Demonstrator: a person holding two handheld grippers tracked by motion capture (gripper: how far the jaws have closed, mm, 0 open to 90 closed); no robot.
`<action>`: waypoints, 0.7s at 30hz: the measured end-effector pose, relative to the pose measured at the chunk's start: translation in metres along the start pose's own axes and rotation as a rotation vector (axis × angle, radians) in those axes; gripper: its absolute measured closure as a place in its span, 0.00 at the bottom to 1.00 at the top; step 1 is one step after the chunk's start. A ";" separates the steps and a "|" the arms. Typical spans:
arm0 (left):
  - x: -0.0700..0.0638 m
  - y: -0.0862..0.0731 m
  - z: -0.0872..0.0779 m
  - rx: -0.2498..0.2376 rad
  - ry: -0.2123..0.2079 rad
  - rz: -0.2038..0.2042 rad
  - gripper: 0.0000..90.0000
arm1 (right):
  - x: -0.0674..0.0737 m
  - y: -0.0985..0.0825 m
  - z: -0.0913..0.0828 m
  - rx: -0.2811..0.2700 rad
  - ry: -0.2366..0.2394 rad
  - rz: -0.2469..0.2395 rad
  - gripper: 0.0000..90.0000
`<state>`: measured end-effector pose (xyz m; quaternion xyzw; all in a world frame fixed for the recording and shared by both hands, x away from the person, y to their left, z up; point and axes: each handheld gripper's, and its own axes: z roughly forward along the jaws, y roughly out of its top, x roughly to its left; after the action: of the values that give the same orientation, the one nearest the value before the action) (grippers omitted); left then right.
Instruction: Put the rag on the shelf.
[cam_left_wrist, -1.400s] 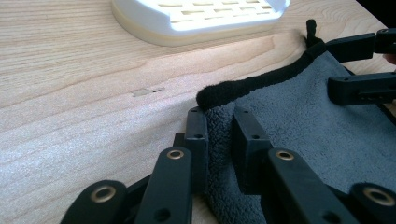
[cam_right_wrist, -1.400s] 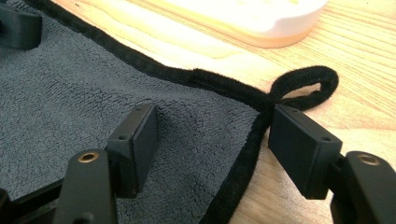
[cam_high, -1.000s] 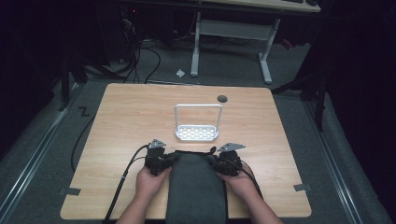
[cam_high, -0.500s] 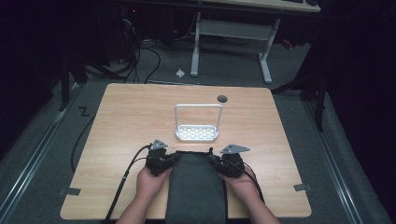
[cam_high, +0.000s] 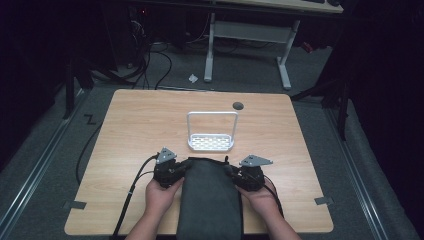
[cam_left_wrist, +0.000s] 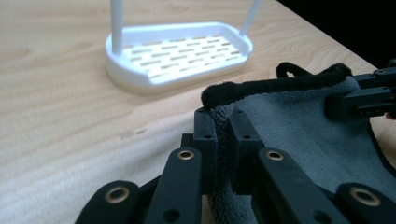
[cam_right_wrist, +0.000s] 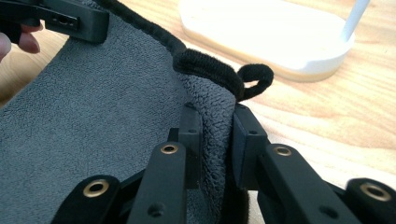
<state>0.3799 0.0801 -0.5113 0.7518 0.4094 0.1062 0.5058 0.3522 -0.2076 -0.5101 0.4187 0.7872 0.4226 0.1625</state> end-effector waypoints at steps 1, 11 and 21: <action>0.000 0.000 0.000 0.000 0.000 0.000 0.92 | 0.000 0.000 0.000 0.000 0.000 0.000 0.86; -0.002 0.016 -0.018 -0.074 -0.001 -0.004 0.92 | 0.010 0.015 -0.013 -0.082 -0.009 -0.024 0.86; -0.006 0.046 -0.042 -0.156 0.017 0.035 0.92 | 0.017 0.046 -0.025 -0.165 -0.034 -0.069 0.86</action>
<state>0.3752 0.0973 -0.4517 0.7162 0.3908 0.1530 0.5576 0.3508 -0.1941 -0.4573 0.3836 0.7608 0.4730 0.2242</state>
